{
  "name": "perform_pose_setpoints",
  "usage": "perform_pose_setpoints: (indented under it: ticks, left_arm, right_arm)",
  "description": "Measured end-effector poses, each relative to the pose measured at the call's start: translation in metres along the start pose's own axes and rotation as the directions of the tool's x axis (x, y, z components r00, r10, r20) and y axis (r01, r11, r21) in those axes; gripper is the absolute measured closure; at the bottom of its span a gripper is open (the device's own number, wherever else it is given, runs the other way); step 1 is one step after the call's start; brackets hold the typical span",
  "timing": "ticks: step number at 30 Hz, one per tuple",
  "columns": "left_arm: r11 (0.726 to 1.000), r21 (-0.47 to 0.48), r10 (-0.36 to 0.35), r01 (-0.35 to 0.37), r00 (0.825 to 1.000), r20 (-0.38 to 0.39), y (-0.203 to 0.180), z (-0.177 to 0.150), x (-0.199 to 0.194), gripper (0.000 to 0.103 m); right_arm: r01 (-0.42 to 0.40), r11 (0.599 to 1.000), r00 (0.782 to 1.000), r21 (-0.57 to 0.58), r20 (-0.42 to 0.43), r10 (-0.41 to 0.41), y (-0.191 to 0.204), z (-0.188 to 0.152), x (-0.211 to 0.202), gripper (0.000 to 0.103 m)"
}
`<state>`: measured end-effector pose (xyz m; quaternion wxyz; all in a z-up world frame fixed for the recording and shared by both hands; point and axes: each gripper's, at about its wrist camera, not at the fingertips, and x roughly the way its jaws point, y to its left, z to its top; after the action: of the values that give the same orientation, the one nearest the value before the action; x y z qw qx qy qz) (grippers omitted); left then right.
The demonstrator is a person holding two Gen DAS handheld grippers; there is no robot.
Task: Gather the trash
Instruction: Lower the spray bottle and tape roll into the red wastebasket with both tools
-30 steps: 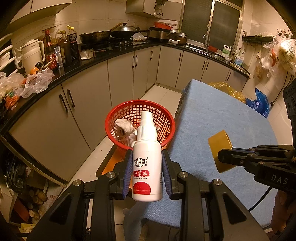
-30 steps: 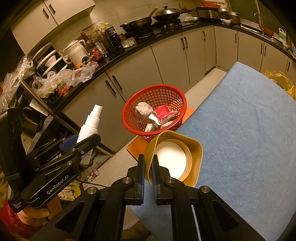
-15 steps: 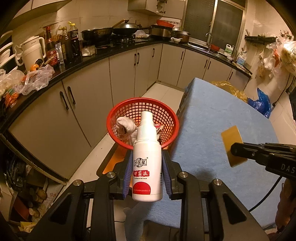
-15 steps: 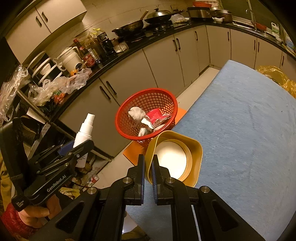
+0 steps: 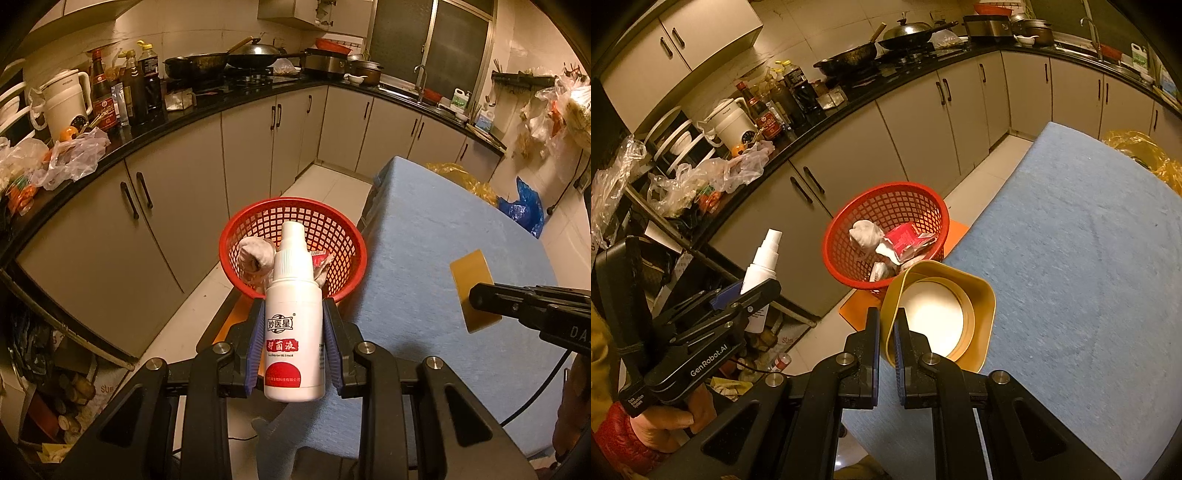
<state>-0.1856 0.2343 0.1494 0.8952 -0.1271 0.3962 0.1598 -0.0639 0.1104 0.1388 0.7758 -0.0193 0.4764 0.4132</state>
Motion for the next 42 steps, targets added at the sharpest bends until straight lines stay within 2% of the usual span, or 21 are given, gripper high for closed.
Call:
perform_pose_setpoints:
  ticks: [31, 42]
  left_arm:
    - [0.998, 0.053, -0.033, 0.032, 0.999, 0.005, -0.006, 0.011, 0.004, 0.074]
    - [0.998, 0.058, -0.035, 0.035, 0.999, 0.003, -0.002, 0.017, 0.007, 0.074]
  right_arm:
    - [0.009, 1.0, 1.0, 0.01, 0.025, -0.009, 0.006, 0.004, -0.011, 0.096]
    - [0.0, 1.0, 1.0, -0.002, 0.03, 0.0, 0.016, 0.019, -0.008, 0.096]
